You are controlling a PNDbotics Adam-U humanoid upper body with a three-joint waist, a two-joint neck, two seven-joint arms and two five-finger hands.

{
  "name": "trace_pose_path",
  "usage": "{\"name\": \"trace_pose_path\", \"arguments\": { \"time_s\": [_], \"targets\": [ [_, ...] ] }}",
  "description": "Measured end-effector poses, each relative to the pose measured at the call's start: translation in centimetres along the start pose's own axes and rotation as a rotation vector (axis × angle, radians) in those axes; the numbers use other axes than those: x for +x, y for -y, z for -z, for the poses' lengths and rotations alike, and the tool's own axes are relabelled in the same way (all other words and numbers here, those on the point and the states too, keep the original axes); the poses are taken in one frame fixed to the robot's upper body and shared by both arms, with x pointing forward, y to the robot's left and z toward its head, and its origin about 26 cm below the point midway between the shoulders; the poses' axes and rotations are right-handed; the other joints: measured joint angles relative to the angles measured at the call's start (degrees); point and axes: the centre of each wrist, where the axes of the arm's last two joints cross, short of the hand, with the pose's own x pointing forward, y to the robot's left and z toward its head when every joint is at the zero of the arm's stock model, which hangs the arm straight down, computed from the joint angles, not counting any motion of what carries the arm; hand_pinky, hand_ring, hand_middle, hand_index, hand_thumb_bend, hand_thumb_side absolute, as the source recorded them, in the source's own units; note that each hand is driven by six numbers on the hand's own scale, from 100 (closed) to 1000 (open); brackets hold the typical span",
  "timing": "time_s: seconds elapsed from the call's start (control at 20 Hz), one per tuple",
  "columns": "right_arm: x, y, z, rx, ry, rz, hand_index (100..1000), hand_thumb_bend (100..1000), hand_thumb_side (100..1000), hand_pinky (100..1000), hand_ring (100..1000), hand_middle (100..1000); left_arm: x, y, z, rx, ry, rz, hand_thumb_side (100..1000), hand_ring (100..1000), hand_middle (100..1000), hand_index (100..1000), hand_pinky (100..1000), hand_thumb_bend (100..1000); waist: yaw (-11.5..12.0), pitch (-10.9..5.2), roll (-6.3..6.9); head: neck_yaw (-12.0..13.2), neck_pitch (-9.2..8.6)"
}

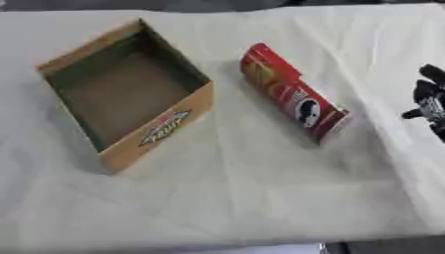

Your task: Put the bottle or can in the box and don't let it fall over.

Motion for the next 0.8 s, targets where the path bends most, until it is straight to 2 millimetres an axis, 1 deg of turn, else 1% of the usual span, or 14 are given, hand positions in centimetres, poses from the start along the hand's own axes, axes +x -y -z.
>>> {"name": "trace_pose_path", "arguments": {
  "time_s": [0.25, 0.8],
  "targets": [
    [0.5, -0.3, 0.9, 0.017, 0.034, -0.013, 1000, 100, 737, 635, 1000, 1000, 0.0, 0.1, -0.1, -0.006, 0.001, -0.002, 747, 804, 939, 742, 501, 100, 0.14, 0.0, 0.0, -0.3, 0.0],
    [0.3, -1.2, 3.0, 0.062, 0.052, -0.006, 1000, 100, 754, 635, 1000, 1000, 0.0, 0.1, -0.1, -0.011, 0.003, -0.004, 750, 805, 940, 742, 502, 100, 0.48, 0.0, 0.0, -1.55, -0.26]
  ]
}}
